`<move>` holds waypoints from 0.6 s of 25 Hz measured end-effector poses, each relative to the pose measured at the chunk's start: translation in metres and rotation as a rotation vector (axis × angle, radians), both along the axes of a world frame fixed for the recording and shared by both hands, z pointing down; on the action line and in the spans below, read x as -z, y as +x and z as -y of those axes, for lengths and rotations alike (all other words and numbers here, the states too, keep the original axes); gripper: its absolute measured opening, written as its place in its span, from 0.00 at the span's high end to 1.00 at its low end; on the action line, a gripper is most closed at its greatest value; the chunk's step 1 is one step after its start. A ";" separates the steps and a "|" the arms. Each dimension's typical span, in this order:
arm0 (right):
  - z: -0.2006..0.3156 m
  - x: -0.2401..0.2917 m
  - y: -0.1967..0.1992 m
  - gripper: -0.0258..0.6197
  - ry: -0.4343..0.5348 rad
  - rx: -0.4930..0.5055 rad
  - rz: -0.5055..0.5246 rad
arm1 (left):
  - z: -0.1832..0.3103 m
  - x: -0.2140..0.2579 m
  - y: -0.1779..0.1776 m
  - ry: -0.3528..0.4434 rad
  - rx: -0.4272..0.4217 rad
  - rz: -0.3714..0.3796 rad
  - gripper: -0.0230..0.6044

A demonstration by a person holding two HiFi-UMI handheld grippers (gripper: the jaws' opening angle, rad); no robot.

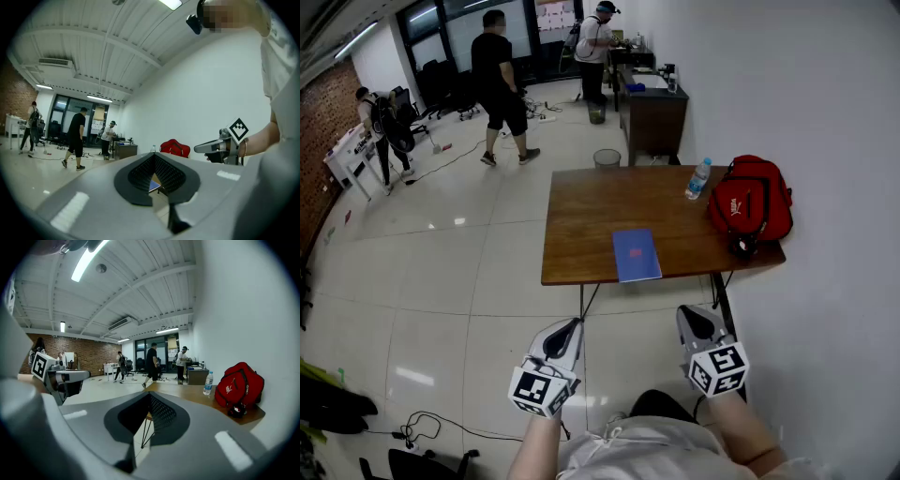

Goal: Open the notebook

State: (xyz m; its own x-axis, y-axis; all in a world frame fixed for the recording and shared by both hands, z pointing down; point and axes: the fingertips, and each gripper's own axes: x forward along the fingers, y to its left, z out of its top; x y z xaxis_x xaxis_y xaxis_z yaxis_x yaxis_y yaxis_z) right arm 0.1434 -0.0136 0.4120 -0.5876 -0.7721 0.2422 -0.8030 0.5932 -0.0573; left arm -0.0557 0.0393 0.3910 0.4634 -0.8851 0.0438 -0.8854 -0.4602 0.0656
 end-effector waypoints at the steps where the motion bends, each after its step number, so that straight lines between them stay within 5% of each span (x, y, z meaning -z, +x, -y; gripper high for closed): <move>1: 0.007 -0.002 -0.001 0.95 -0.006 -0.008 0.001 | 0.005 -0.003 -0.005 -0.006 0.010 0.000 0.96; 12: 0.108 -0.054 -0.017 0.95 -0.112 -0.069 -0.045 | 0.093 -0.055 -0.026 -0.109 0.048 -0.016 0.96; 15: 0.148 -0.080 -0.023 0.87 -0.189 -0.059 -0.043 | 0.133 -0.072 -0.029 -0.154 0.047 -0.015 0.96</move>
